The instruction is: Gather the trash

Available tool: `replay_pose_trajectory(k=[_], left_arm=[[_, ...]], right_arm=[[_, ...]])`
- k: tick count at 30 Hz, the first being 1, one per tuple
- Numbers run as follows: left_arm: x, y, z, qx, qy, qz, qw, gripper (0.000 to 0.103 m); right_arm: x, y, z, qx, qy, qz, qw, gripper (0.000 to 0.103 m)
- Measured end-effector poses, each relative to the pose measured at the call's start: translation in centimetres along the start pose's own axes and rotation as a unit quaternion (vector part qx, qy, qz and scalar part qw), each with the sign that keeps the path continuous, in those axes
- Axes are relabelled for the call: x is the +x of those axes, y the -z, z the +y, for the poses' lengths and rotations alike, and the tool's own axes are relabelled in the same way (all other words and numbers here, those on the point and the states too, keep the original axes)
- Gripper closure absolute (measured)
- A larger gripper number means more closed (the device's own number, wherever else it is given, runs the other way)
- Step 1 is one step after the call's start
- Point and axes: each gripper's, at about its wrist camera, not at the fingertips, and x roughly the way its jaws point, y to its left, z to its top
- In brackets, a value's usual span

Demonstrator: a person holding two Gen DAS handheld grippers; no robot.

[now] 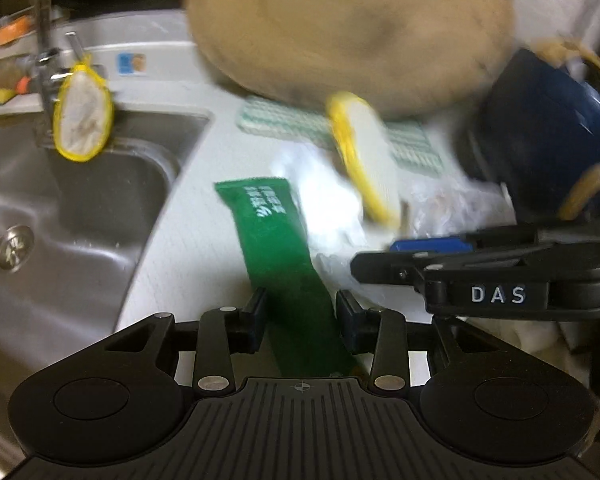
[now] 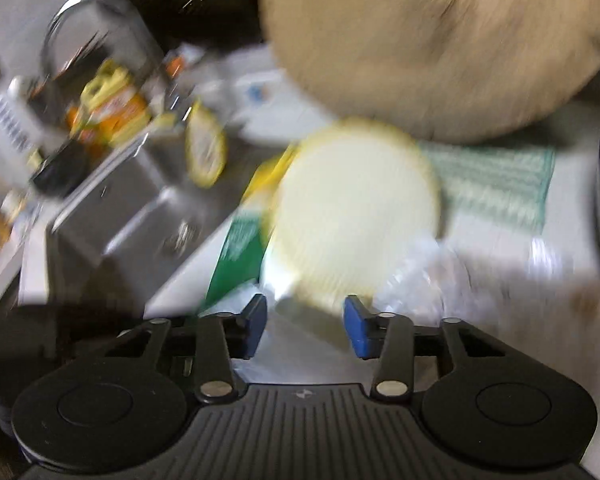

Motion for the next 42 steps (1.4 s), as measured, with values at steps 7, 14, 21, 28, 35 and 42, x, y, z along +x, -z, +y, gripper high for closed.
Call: replay_pose_trajectory(k=[7,14,21,28,35,42], left_arm=[[-2.8,2.4,-1.7,0.029,0.025,0.000,0.9993,0.062],[-4.7,2.3,-2.1,0.021,0.035,-0.011,0.9991,0.062],[-6.7,2.2,0.9,-0.088,0.062,-0.051,0.9928,0.062],[-7.3,2.3,2.2,-0.123,0.032,-0.055,0.9904,0.063],[-8.6,2.9,3.5,-0.129,0.018,-0.059,0.9898,0.062],[-7.4,3.1,3.6,-0.140,0.056,-0.048,0.9874,0.063]], right_arm=[[-4.7,4.2,1.8,0.006,0.035,-0.028,0.999,0.065],[-7.8,4.2,3.5,-0.093,0.140,-0.085,0.982,0.045],[-4.8,-0.2,2.3,-0.076,0.148,-0.101,0.981,0.033],[5.4,-6.2,2.8,-0.133,0.213,-0.045,0.967,0.029],[5.0,-5.4,1.5,-0.124,0.226,-0.005,0.966,0.053],[-3.6,1.3,3.6,-0.135,0.151,-0.021,0.979,0.058]])
